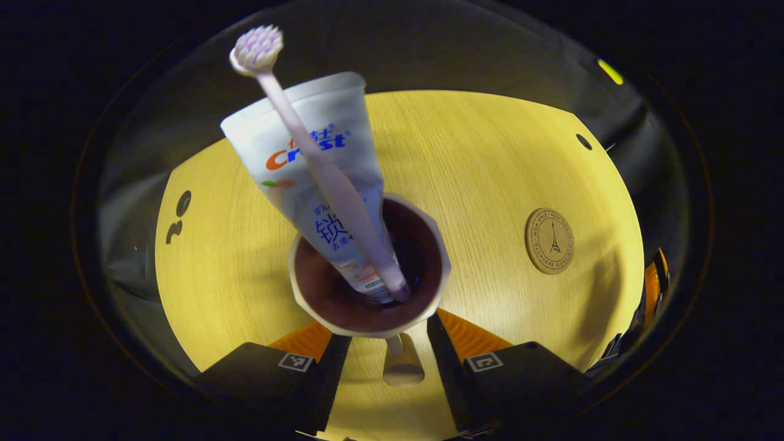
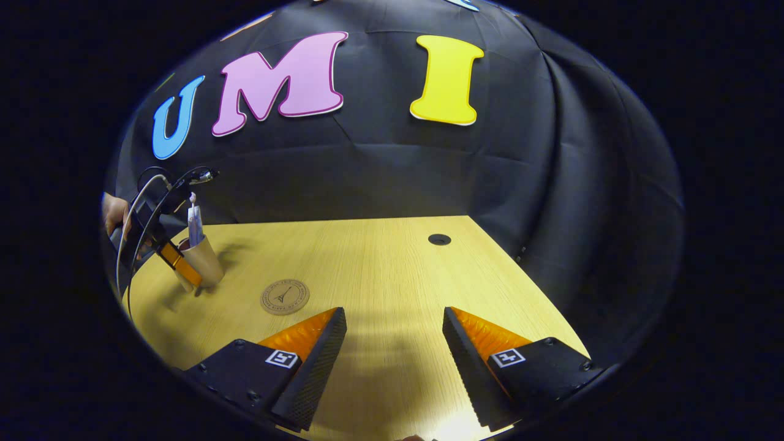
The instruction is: Put the toothbrush and toothpaste on the desktop into the cup, then pick up the cup and place it on the coaster on the desktop.
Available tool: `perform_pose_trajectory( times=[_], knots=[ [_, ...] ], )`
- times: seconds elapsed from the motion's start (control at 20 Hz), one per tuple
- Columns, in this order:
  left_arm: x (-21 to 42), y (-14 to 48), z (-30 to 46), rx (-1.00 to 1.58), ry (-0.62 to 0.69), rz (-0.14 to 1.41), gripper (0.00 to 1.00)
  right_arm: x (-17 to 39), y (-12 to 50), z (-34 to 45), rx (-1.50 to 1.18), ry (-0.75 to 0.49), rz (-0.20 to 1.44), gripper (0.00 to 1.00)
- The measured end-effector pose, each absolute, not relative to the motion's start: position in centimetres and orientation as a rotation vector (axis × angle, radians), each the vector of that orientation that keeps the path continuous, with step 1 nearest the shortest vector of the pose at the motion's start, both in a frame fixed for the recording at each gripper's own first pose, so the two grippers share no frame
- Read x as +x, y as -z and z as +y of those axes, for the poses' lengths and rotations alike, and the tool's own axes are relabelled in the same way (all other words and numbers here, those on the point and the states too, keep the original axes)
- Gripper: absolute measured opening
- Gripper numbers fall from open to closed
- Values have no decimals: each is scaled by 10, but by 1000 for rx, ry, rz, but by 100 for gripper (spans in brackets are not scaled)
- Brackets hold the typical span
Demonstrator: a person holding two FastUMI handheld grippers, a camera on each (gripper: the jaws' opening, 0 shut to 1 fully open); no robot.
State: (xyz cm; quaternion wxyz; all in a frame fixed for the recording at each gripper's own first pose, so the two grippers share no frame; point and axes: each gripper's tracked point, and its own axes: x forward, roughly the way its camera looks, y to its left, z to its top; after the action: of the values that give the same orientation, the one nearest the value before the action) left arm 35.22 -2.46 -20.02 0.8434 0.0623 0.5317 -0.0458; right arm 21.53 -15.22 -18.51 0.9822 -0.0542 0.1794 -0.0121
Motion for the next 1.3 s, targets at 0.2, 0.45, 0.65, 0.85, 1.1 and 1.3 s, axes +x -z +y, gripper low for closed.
perform_pose_trajectory(
  times=[0.2,0.45,0.65,0.85,1.1,1.3],
  knots=[
    [345,211,-25,116,108,1187,48,209,194,-155,-96,33,391,97],
    [343,210,-25,120,121,1192,33,209,192,-155,-99,29,389,97],
    [341,203,-29,111,146,1169,34,208,190,-155,-95,28,387,96],
    [343,187,-35,167,158,1126,29,205,187,-155,-88,34,387,96],
    [340,167,-74,267,245,1090,29,201,175,-154,-80,34,365,97],
    [336,168,-119,330,334,1090,29,192,164,-166,-62,58,345,96]
  ],
)
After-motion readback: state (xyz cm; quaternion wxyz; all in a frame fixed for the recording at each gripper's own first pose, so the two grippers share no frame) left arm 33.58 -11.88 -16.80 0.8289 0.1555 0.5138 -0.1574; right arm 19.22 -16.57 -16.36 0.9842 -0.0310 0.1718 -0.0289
